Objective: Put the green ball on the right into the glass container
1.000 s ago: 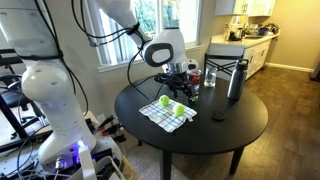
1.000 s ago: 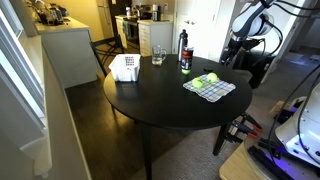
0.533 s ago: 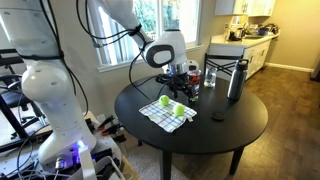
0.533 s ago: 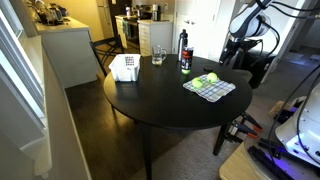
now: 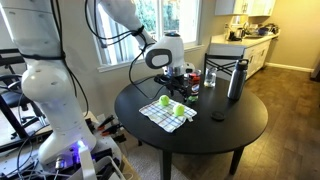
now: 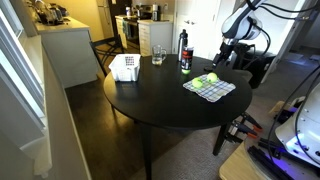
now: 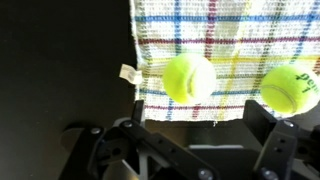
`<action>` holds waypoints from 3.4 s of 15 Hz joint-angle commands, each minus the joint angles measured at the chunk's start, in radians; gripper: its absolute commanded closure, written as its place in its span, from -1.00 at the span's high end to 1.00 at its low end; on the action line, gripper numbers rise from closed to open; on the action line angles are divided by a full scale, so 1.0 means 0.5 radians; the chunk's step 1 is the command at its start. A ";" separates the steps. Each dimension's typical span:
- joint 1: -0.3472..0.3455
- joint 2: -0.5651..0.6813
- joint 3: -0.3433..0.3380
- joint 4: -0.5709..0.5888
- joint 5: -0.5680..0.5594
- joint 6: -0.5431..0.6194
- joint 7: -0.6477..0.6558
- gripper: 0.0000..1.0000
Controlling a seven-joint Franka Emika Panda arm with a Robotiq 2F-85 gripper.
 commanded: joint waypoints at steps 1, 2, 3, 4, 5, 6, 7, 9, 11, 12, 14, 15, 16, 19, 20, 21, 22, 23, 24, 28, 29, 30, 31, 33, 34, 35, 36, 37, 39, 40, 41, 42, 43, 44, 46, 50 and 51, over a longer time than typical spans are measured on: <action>-0.090 0.168 0.154 0.117 0.295 -0.004 -0.235 1.00; -0.105 0.204 0.169 0.142 0.290 -0.011 -0.228 1.00; -0.119 0.238 0.171 0.166 0.244 -0.030 -0.188 1.00; -0.131 0.265 0.170 0.184 0.196 -0.037 -0.152 1.00; -0.150 0.282 0.175 0.202 0.179 -0.052 -0.144 1.00; -0.164 0.304 0.178 0.218 0.159 -0.053 -0.132 1.00; -0.184 0.313 0.186 0.233 0.154 -0.071 -0.134 1.00; -0.226 0.336 0.222 0.257 0.182 -0.080 -0.166 1.00; -0.293 0.348 0.303 0.278 0.283 -0.094 -0.261 1.00; -0.337 0.348 0.358 0.295 0.362 -0.122 -0.339 1.00; -0.364 0.381 0.396 0.331 0.413 -0.192 -0.396 1.00; -0.372 0.395 0.403 0.346 0.424 -0.244 -0.422 1.00; -0.361 0.407 0.386 0.356 0.401 -0.280 -0.402 1.00; -0.342 0.429 0.338 0.373 0.336 -0.378 -0.350 1.00; -0.341 0.435 0.329 0.381 0.329 -0.384 -0.348 1.00; -0.339 0.433 0.319 0.384 0.321 -0.395 -0.342 1.00; -0.337 0.436 0.310 0.389 0.317 -0.403 -0.339 1.00; -0.329 0.428 0.295 0.385 0.295 -0.419 -0.319 1.00; -0.316 0.416 0.275 0.378 0.258 -0.437 -0.291 1.00; -0.323 0.318 0.270 0.348 0.232 -0.524 -0.338 1.00; -0.312 0.298 0.263 0.339 0.213 -0.522 -0.329 1.00; -0.307 0.287 0.259 0.340 0.204 -0.532 -0.327 1.00; -0.298 0.288 0.249 0.343 0.185 -0.527 -0.314 1.00; -0.278 0.298 0.218 0.349 0.115 -0.537 -0.278 1.00; -0.276 0.302 0.207 0.350 0.082 -0.548 -0.269 1.00; -0.276 0.313 0.196 0.353 0.055 -0.560 -0.264 1.00; -0.279 0.319 0.188 0.355 0.039 -0.570 -0.267 1.00; -0.288 0.331 0.187 0.362 0.046 -0.578 -0.283 1.00; -0.318 0.358 0.208 0.377 0.129 -0.560 -0.358 1.00; -0.331 0.374 0.222 0.384 0.167 -0.537 -0.392 1.00; -0.343 0.395 0.234 0.396 0.205 -0.524 -0.422 1.00; -0.345 0.417 0.237 0.409 0.224 -0.514 -0.428 1.00; -0.347 0.440 0.240 0.425 0.239 -0.509 -0.437 1.00; -0.348 0.462 0.241 0.438 0.246 -0.496 -0.442 1.00; -0.351 0.521 0.238 0.483 0.245 -0.484 -0.427 1.00; -0.379 0.588 0.254 0.544 0.235 -0.500 -0.425 1.00; -0.393 0.604 0.267 0.556 0.246 -0.499 -0.446 0.50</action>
